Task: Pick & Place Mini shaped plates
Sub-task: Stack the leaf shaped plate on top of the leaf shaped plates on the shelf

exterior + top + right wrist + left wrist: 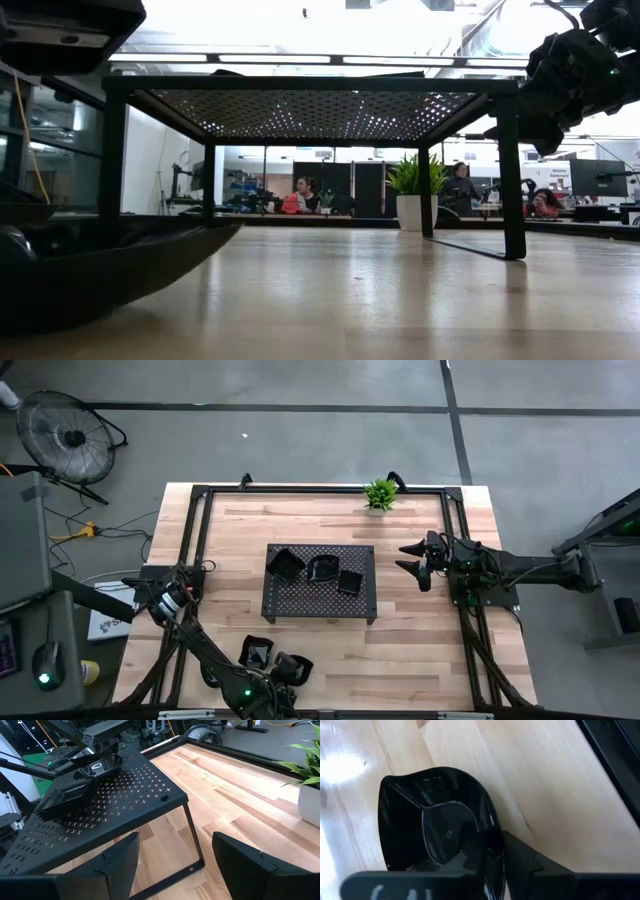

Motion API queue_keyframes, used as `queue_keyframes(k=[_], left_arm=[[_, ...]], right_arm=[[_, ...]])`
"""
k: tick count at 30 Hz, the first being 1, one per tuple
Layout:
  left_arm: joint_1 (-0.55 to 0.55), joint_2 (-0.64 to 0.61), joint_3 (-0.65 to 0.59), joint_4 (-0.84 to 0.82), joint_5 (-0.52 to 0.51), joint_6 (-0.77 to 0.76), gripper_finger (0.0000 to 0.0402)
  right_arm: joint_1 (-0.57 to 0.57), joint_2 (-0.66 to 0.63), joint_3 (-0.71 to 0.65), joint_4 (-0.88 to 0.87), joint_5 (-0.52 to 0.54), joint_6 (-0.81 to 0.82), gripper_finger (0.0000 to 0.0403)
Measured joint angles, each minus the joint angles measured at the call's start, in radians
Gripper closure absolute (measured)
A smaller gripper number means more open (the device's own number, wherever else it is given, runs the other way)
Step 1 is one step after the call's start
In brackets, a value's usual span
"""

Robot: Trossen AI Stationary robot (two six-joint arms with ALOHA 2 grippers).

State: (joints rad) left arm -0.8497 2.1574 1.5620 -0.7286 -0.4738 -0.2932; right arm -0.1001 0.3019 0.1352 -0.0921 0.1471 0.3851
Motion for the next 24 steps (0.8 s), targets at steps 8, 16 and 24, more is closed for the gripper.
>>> queue_keyframes(k=[8, 16, 24], left_arm=[[0.001, 0.001, -0.002, -0.011, -0.012, 0.000, 0.0393], [0.002, -0.020, -0.003, -0.013, 0.006, 0.000, 0.0399], [0.001, -0.059, 0.077, -0.142, 0.001, 0.000, 0.0399]], right_arm=[[0.000, 0.000, 0.000, 0.000, 0.000, 0.000, 0.0157], [0.000, 0.000, 0.000, 0.000, 0.000, 0.000, 0.0157], [0.000, 0.000, 0.000, 0.000, 0.000, 0.000, 0.0157]])
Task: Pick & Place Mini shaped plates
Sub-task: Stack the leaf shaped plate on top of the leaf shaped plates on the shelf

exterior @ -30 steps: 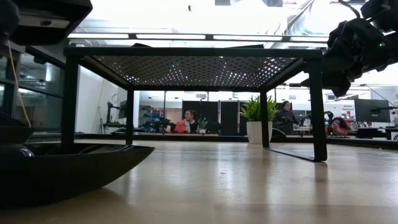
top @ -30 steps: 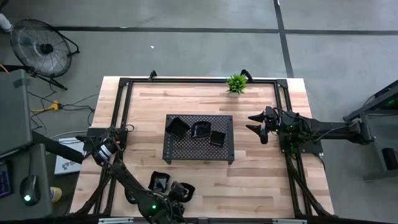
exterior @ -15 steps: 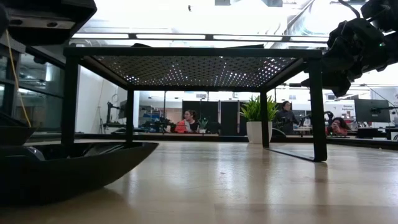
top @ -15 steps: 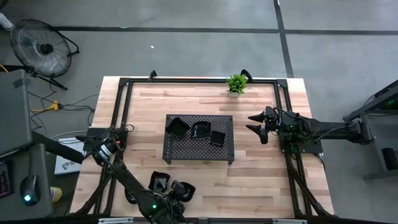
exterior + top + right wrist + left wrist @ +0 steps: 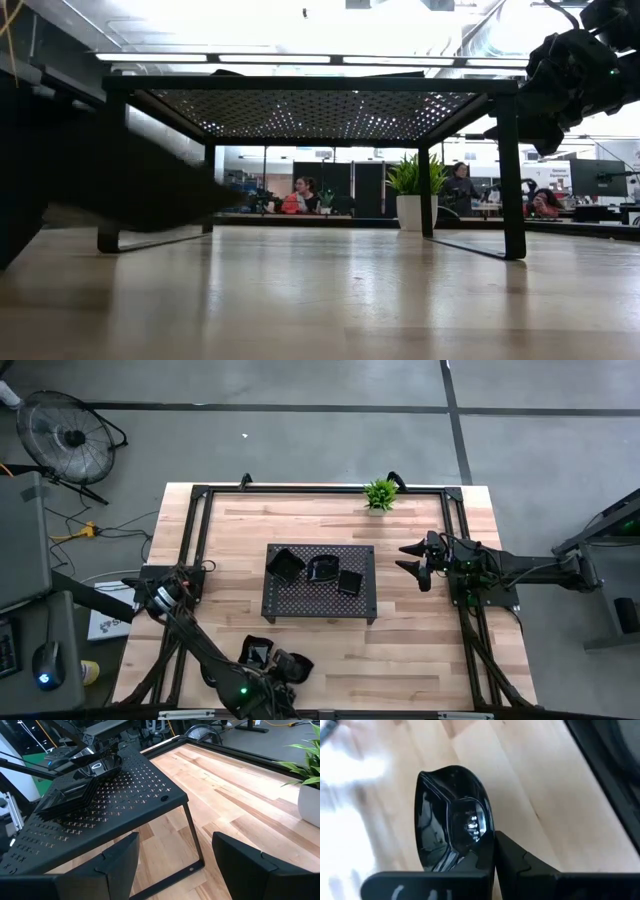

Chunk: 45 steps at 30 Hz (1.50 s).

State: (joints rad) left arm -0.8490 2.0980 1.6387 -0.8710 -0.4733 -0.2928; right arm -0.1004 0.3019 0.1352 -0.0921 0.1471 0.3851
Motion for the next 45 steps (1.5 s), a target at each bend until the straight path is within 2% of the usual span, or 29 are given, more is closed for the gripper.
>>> queue_keyframes(k=[6, 15, 23, 34, 45], left_arm=[[0.000, -0.001, 0.131, -0.131, -0.014, 0.000, 0.0399], [0.005, -0.001, 0.359, -0.329, -0.121, 0.000, 0.0399], [0.069, -0.003, 0.524, -0.463, -0.148, 0.000, 0.0399], [0.236, -0.003, 0.591, -0.509, -0.115, 0.000, 0.0399], [0.443, -0.003, 0.594, -0.430, -0.116, -0.022, 0.0399]], right_arm=[[0.000, 0.000, 0.000, 0.000, 0.000, 0.000, 0.0157], [0.000, 0.000, 0.000, 0.000, 0.000, 0.000, 0.0157], [0.000, 0.000, 0.000, 0.000, 0.000, 0.000, 0.0157], [0.000, 0.000, 0.000, 0.000, 0.000, 0.000, 0.0157], [0.000, 0.000, 0.000, 0.000, 0.000, 0.000, 0.0157]])
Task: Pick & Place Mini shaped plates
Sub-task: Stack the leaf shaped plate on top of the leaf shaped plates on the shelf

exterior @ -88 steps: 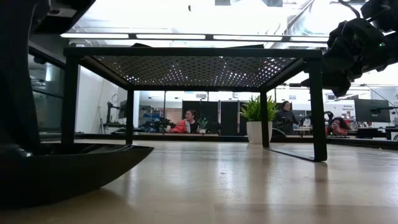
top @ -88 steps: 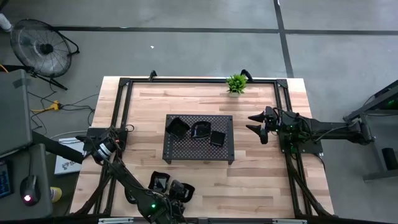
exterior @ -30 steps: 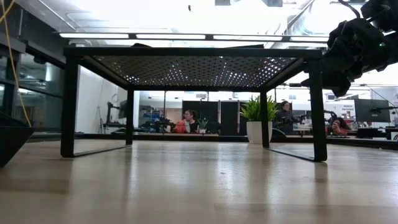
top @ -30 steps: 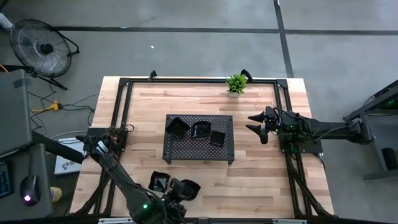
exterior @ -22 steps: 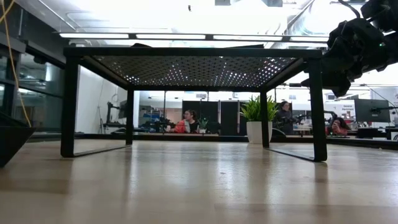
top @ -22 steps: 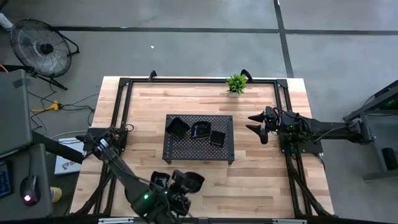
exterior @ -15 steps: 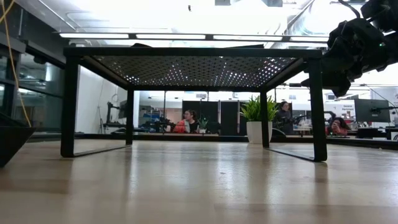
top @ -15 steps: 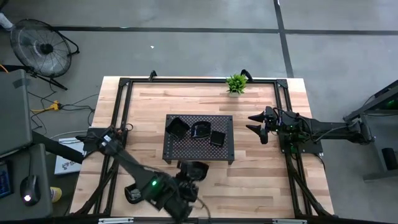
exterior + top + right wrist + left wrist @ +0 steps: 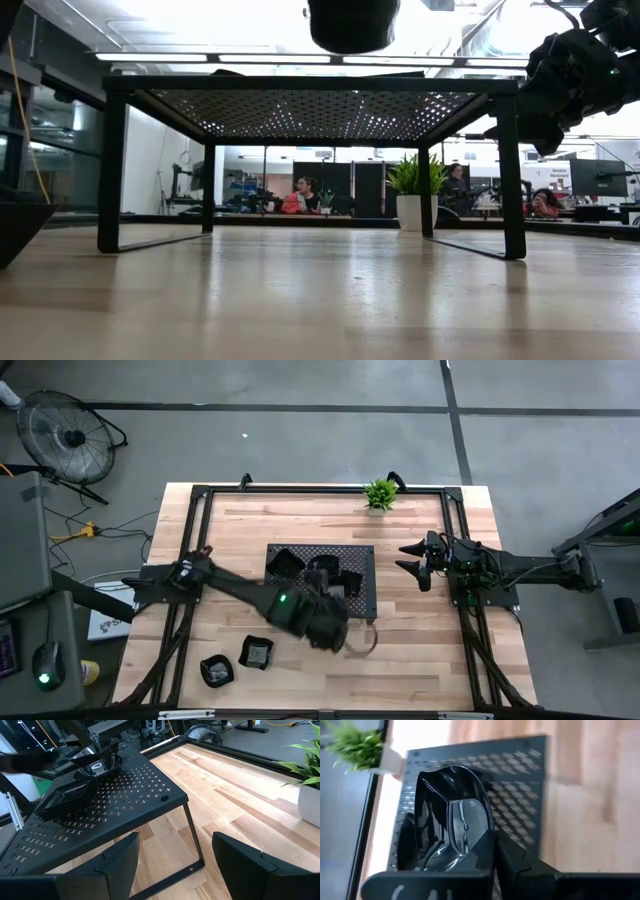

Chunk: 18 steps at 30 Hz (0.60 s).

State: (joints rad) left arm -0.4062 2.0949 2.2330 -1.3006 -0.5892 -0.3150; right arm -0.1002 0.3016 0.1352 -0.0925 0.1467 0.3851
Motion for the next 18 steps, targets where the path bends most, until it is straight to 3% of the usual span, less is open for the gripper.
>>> queue_keyframes(k=[9, 18], left_arm=[[0.132, 0.000, 0.000, -0.005, 0.003, -0.104, 0.0399], [0.187, 0.000, 0.000, -0.048, 0.037, -0.157, 0.0399]], right_arm=[[0.000, 0.000, 0.000, 0.000, 0.000, 0.000, 0.0157], [0.000, 0.000, 0.000, 0.000, 0.000, 0.000, 0.0157]])
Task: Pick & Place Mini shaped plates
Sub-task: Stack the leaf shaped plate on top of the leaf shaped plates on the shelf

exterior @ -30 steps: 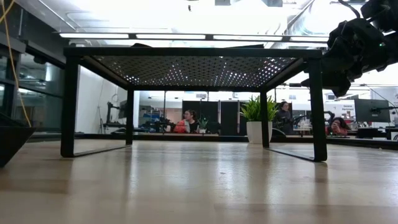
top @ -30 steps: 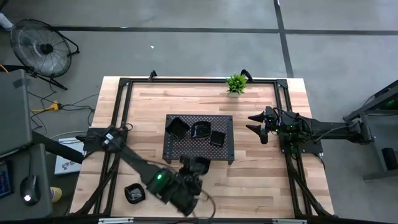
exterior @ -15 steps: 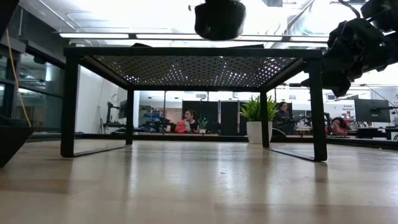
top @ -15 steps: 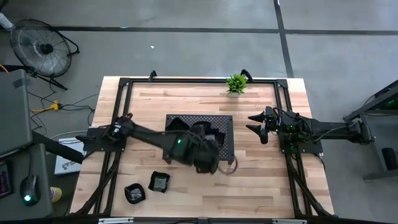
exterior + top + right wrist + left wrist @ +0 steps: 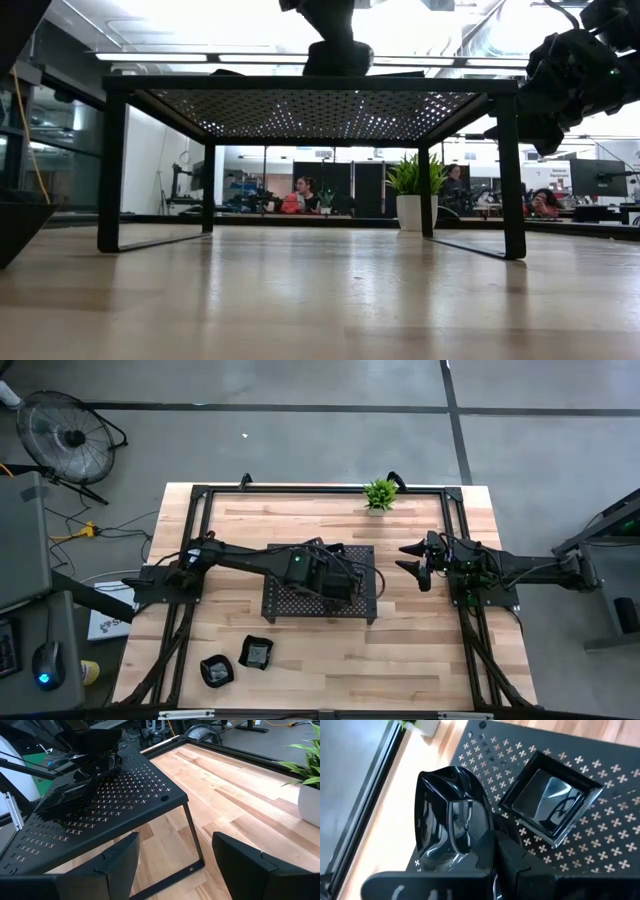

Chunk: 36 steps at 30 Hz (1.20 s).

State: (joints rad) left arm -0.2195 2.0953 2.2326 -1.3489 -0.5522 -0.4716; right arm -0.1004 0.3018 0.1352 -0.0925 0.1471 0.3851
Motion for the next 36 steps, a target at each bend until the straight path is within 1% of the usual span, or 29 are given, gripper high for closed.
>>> queue_keyframes(k=[8, 12, 18, 22, 36], left_arm=[[0.003, 0.000, -0.001, -0.060, 0.022, -0.022, 0.0399], [0.003, 0.017, -0.003, -0.066, 0.024, 0.008, 0.0399], [0.003, 0.034, -0.004, -0.053, 0.055, 0.092, 0.0399], [0.003, 0.036, -0.001, -0.039, 0.053, 0.135, 0.0399], [0.000, 0.039, -0.002, -0.049, 0.067, 0.228, 0.0399]], right_arm=[[0.000, 0.000, 0.000, 0.000, 0.000, 0.000, 0.0157], [0.000, 0.000, 0.000, 0.000, 0.000, 0.000, 0.0157], [0.000, 0.000, 0.000, 0.000, 0.000, 0.000, 0.0157], [0.000, 0.000, 0.000, 0.000, 0.000, 0.000, 0.0157], [0.000, 0.000, 0.000, 0.000, 0.000, 0.000, 0.0157]])
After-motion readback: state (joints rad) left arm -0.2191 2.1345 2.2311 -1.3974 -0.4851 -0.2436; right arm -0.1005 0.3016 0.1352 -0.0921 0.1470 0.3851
